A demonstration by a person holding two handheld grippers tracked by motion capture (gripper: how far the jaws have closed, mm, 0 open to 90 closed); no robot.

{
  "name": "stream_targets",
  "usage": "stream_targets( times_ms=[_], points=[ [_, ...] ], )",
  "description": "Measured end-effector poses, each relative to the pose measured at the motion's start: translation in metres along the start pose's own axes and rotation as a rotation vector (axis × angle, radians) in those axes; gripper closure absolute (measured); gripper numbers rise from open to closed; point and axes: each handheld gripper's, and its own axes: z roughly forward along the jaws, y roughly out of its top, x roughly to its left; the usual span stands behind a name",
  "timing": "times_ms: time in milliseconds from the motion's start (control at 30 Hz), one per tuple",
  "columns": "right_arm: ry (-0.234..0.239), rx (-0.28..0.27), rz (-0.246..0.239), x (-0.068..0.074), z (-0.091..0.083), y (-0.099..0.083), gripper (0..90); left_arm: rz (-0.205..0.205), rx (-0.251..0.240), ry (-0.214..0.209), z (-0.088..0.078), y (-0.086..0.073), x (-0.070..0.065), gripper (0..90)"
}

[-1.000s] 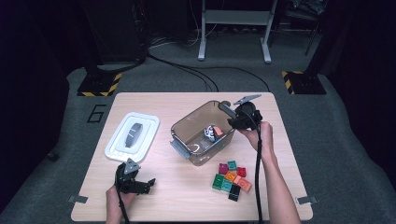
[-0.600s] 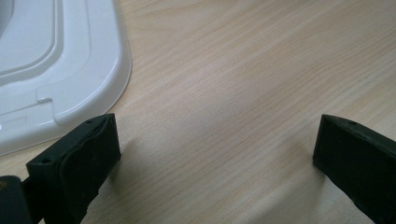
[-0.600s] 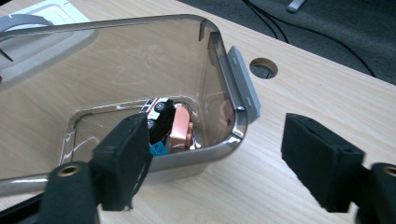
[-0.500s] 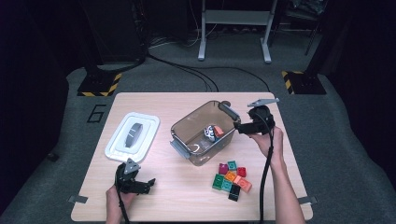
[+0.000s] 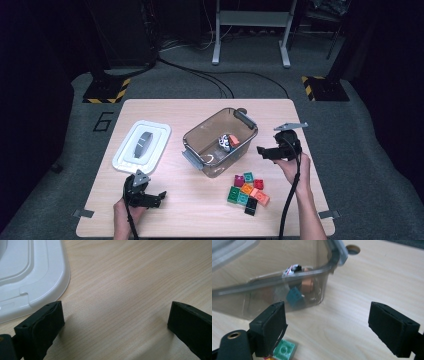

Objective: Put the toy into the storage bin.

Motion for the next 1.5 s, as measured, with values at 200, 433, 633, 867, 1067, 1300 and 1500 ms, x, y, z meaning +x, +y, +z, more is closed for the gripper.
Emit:
stream_targets(
  times_ms=[200, 433, 633, 867, 1067, 1300, 1500],
  points=[
    [0.003, 0.057, 0.035, 0.011, 0.01, -0.031, 14.3, 0.007, 0.001, 0.001, 0.0, 0.0, 0.0, 0.6],
    [0.01, 0.121, 0.062, 0.024, 0.027, -0.069, 15.0, 0.008, 0.0, 0.002, 0.0, 0.0, 0.001, 0.6],
    [-0.002, 0.153, 0.057, 0.034, 0.036, -0.082, 17.2, 0.009, -0.001, 0.002, 0.0, 0.0, 0.001, 0.6],
    [-0.024, 0.176, 0.058, 0.034, 0.035, -0.089, 19.7, 0.006, 0.001, 0.001, 0.0, 0.0, 0.0, 0.6],
    [-0.028, 0.181, 0.077, 0.025, 0.034, -0.092, 19.9, 0.003, 0.001, 0.0, 0.0, 0.0, 0.0, 0.6],
    [-0.016, 0.17, 0.089, 0.011, 0.04, -0.087, 21.1, 0.001, 0.001, 0.001, 0.0, 0.0, 0.0, 0.6],
    [-0.012, 0.118, 0.119, 0.011, 0.04, -0.082, 22.3, 0.001, -0.001, 0.003, 0.0, 0.0, 0.0, 0.6]
  ],
)
